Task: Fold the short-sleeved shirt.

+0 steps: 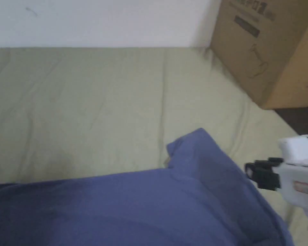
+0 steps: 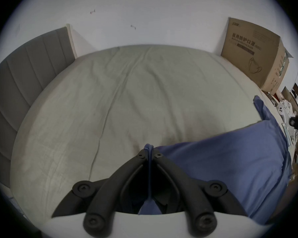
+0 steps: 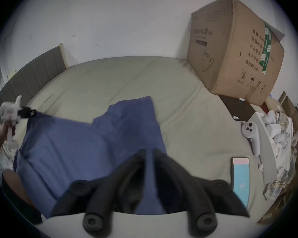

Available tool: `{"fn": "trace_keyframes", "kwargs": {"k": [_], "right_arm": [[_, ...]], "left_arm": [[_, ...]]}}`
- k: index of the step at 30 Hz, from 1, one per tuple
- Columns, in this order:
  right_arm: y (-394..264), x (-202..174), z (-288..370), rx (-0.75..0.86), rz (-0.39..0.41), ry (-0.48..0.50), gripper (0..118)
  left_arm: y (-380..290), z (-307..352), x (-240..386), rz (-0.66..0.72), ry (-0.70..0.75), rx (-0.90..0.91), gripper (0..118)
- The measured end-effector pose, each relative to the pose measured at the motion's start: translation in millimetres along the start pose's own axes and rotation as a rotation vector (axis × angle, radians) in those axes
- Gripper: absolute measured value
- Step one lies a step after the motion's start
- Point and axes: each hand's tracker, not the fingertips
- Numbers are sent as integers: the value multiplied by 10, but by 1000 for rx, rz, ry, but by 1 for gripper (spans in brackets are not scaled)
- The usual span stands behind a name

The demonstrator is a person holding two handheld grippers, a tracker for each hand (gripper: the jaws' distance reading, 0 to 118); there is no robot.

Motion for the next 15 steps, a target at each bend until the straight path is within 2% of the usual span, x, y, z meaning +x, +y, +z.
{"fn": "trace_keyframes", "kwargs": {"k": [1,2,4,6,8,9,10,11,12,13,15], "right_arm": [[72,65,-167,-25,-20,21,81],[142,133,-370,-68,-36,18,92],[232,218,-706,-125,-38,-19,91],[225,265,-996,-213,-2,-8,91],[134,311,-1199,-325,-8,-15,90],[91,329,-1215,-341,-5,-29,82],[93,336,-1135,-278,10,-39,66],[115,294,-1053,-233,12,-9,55],[130,328,-1017,-215,12,-4,22],[126,341,-956,-221,1,-8,0],[209,267,-741,-175,-11,-3,0]], "left_arm": [[21,40,6,-1,-6,3,2],[29,41,-61,-12,-9,8,2],[51,77,-43,-39,-10,19,2],[19,55,-11,-58,-7,1,2],[7,52,-15,-59,-5,-6,2],[-1,50,-20,-59,-3,-10,2],[-5,66,-61,-58,-2,-15,2],[-9,75,-73,-54,-1,-17,2],[-6,85,-87,-47,-5,-15,2],[13,95,-92,-41,-11,-13,2],[58,130,-89,-42,-7,-3,2]]}}
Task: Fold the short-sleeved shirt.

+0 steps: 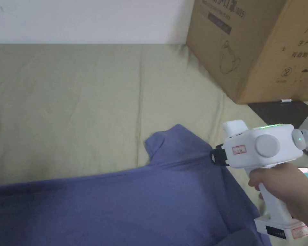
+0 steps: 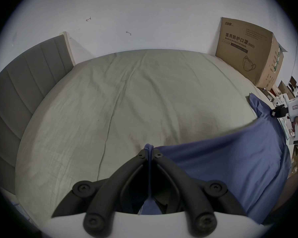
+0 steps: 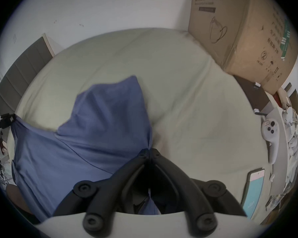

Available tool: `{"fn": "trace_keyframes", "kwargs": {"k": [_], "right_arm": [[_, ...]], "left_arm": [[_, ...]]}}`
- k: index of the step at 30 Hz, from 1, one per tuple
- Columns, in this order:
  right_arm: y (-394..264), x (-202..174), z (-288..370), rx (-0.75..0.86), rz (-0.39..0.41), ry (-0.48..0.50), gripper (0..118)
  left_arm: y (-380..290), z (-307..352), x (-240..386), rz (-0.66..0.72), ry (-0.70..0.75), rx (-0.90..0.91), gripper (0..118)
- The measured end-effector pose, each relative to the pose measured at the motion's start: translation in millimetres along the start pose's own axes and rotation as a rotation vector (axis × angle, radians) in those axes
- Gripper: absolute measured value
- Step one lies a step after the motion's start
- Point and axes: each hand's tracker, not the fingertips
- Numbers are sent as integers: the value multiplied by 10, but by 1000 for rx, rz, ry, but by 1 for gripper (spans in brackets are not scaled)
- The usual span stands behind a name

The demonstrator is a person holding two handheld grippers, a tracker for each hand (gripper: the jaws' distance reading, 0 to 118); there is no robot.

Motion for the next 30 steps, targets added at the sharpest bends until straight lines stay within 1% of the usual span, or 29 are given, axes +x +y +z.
{"fn": "trace_keyframes", "kwargs": {"k": [2,5,7,10,12,14,16,18,19,22,24,30], "right_arm": [[61,-36,186,72,6,-15,0],[243,-101,468,165,-5,12,0],[332,-151,704,212,5,30,0],[478,-246,1017,287,47,17,0],[553,-348,1296,335,43,27,0],[628,-367,1460,379,39,21,0],[720,-341,1537,405,39,-13,0],[771,-372,1577,388,60,-13,0],[762,-392,1569,375,72,-23,0],[600,-420,1554,336,85,-25,0],[390,-380,1522,288,61,9,0],[-428,-298,1558,165,108,57,0]], "left_arm": [[95,82,3,11,-7,31,2],[281,256,2,-2,-6,78,2],[423,429,-7,-8,-1,130,2],[616,659,-65,17,-2,181,2],[695,785,-96,1,13,218,2],[791,894,-126,1,21,242,2],[859,970,-112,28,24,261,2],[913,991,-86,12,31,251,2],[901,1066,42,5,36,253,2],[788,1104,87,-8,29,230,2],[611,1029,39,-30,24,171,2],[-173,1080,-53,-52,-15,25,2]]}}
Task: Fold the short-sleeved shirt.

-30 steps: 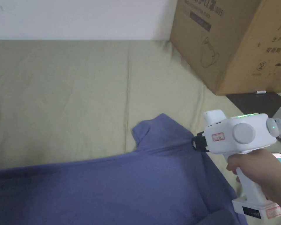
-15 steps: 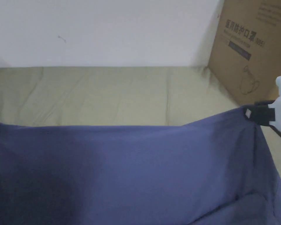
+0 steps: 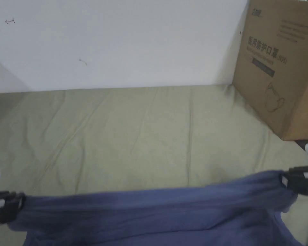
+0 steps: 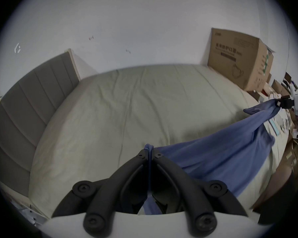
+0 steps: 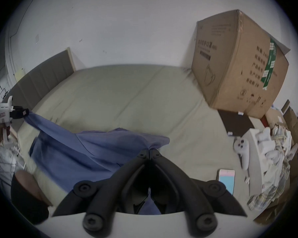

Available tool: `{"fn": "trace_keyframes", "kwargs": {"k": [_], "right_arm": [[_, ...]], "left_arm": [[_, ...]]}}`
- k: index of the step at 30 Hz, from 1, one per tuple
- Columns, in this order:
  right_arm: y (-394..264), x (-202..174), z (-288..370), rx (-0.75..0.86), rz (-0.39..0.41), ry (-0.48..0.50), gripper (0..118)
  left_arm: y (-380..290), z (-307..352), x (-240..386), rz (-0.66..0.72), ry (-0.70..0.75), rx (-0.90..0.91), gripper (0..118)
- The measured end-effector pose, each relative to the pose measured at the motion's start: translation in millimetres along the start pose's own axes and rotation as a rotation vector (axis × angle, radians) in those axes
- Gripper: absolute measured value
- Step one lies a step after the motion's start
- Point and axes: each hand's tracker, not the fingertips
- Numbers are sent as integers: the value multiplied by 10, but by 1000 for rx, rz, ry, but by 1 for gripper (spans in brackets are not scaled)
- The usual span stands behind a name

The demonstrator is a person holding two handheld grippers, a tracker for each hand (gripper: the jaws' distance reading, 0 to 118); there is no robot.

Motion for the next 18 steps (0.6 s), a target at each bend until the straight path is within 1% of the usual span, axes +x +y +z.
{"fn": "trace_keyframes", "kwargs": {"k": [2,4,6,7,8,9,10,13,14,15,16,17,18], "right_arm": [[-288,-6,24,-58,4,6,0],[-575,-43,-11,-114,-11,16,0],[-809,-75,-20,-136,20,-44,0],[-913,-74,-6,-128,6,-42,0],[-1002,-41,38,-123,-52,-19,0],[-1067,-20,69,-115,-94,-14,0],[-1142,-21,102,-114,-104,-21,0],[-1324,-103,78,-122,-21,-67,0],[-1400,-32,-2,-109,8,-92,0],[-1462,-38,-43,-93,30,-117,11],[-1513,-50,-66,-76,41,-153,49],[-1574,-62,-101,-87,63,-236,85],[-1617,-67,-124,-86,78,-286,100]], "left_arm": [[-360,42,30,20,-27,-67,2],[-622,1,59,21,-36,-138,2],[-813,-89,34,28,-58,-183,2],[-899,-78,48,33,-53,-184,2],[-973,-33,69,39,-53,-188,2],[-1030,11,83,43,-59,-186,2],[-1080,34,76,46,-62,-179,2],[-1268,7,14,62,-58,-177,3],[-1331,-31,-3,72,-58,-181,6],[-1386,-50,-12,78,-56,-179,18],[-1437,-45,-9,92,-31,-160,48],[-1471,-45,5,103,31,-137,79],[-1502,-14,-35,125,71,-128,107]]}}
